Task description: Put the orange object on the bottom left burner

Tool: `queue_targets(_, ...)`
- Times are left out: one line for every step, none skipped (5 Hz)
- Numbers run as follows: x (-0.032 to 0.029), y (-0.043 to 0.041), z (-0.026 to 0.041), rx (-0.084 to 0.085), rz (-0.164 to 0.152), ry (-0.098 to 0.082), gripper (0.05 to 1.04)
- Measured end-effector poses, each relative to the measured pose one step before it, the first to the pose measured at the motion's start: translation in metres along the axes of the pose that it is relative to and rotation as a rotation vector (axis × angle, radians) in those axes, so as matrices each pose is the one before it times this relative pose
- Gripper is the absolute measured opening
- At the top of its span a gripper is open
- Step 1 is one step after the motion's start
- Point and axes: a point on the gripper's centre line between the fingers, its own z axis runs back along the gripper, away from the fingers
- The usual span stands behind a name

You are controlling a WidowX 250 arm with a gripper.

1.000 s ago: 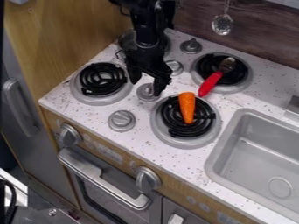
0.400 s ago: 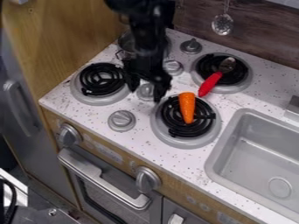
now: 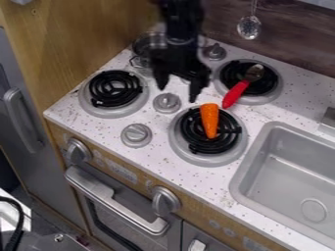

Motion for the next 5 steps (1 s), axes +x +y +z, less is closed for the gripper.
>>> queue_targets(0.00510,-0.02012,0.00220,-0.0188,0.0178,-0.0056,1.000)
queue_targets(-0.00749,-0.01588,-0.02420,-0.0147,0.0489,0.0585,1.000)
queue_targets(0.00003,-0.00835,-0.01900,-0.0044,0.0267,0.0343,1.000)
queue_targets(0.00337,-0.00144,-0.01395,0.0123,0.0517,0.0205,1.000)
queue_targets(-0.00010,0.00070,-0.01045,0.0108,0.0280,0.0144,0.968)
